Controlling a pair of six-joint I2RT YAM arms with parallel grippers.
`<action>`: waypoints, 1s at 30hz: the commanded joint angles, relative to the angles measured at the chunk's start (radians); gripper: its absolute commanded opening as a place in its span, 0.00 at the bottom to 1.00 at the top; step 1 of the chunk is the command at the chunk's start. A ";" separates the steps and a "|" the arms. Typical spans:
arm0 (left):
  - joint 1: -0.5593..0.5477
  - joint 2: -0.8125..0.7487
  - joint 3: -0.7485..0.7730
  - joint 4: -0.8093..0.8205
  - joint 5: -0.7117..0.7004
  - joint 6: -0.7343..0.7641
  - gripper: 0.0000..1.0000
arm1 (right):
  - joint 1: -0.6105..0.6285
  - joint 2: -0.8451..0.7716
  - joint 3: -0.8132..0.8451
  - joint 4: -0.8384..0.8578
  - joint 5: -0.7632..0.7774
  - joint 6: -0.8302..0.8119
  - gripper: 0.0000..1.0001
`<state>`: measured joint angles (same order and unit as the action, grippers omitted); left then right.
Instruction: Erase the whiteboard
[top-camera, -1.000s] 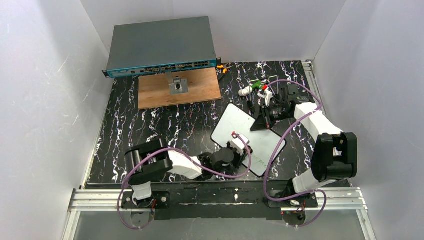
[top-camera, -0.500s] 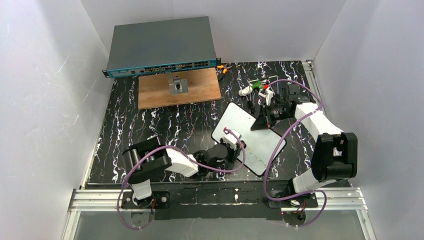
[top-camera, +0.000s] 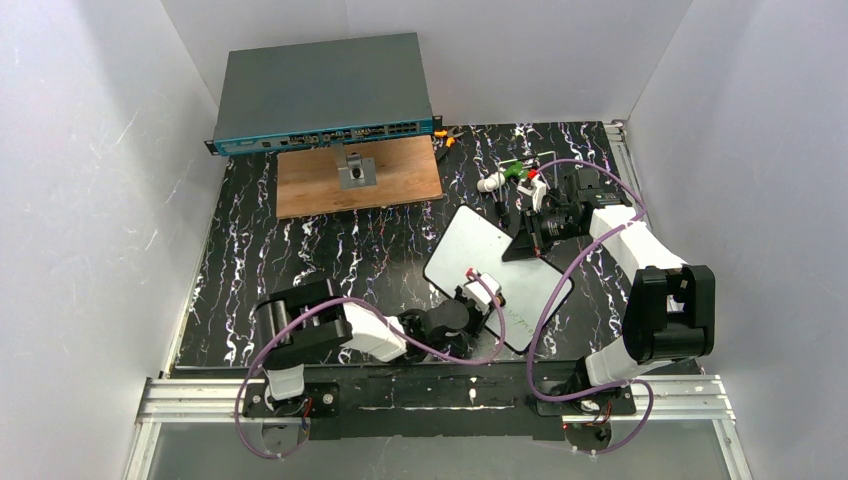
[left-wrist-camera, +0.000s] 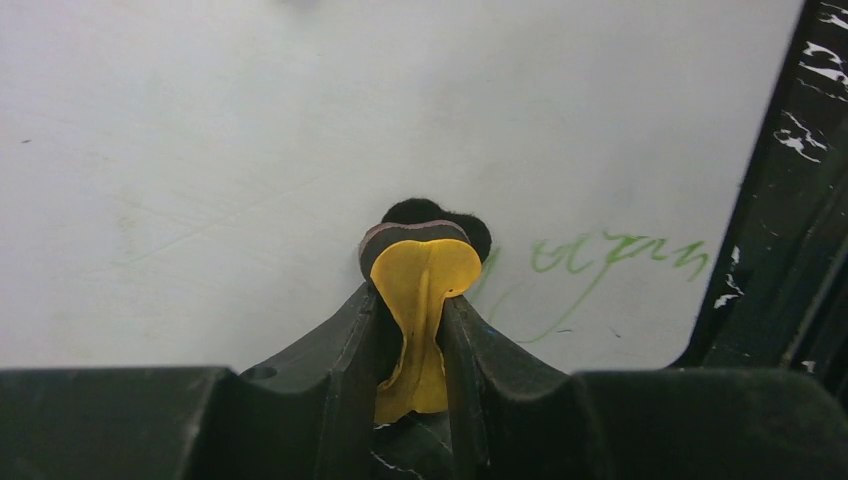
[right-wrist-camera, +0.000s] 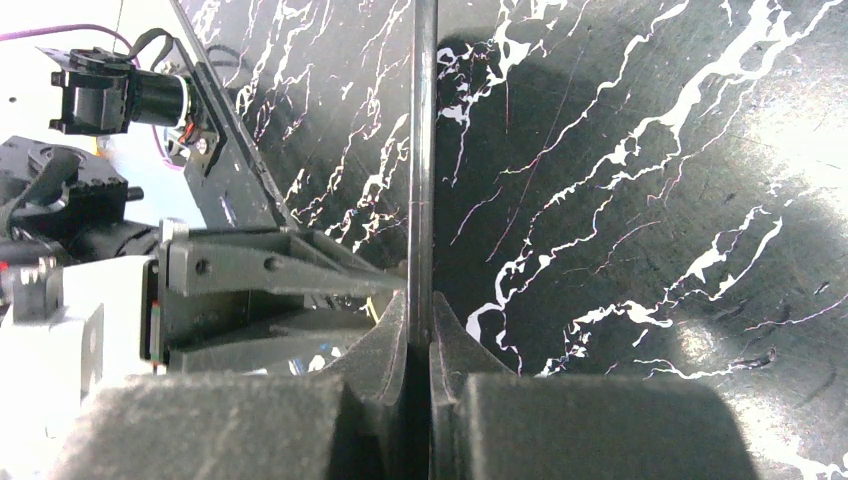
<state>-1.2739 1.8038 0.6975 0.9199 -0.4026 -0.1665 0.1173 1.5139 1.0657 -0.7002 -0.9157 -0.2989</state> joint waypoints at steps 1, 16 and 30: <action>-0.024 0.041 0.046 0.004 0.042 0.018 0.00 | 0.011 -0.008 -0.005 -0.001 -0.107 -0.005 0.01; 0.097 -0.056 -0.082 0.040 -0.075 -0.067 0.00 | 0.011 -0.013 -0.004 -0.001 -0.110 -0.003 0.01; -0.003 0.029 0.048 0.041 0.038 0.071 0.00 | -0.005 0.020 0.000 0.034 -0.165 0.055 0.01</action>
<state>-1.2648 1.8114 0.6926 0.9607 -0.3977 -0.1287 0.1101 1.5196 1.0637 -0.6834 -0.9245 -0.2790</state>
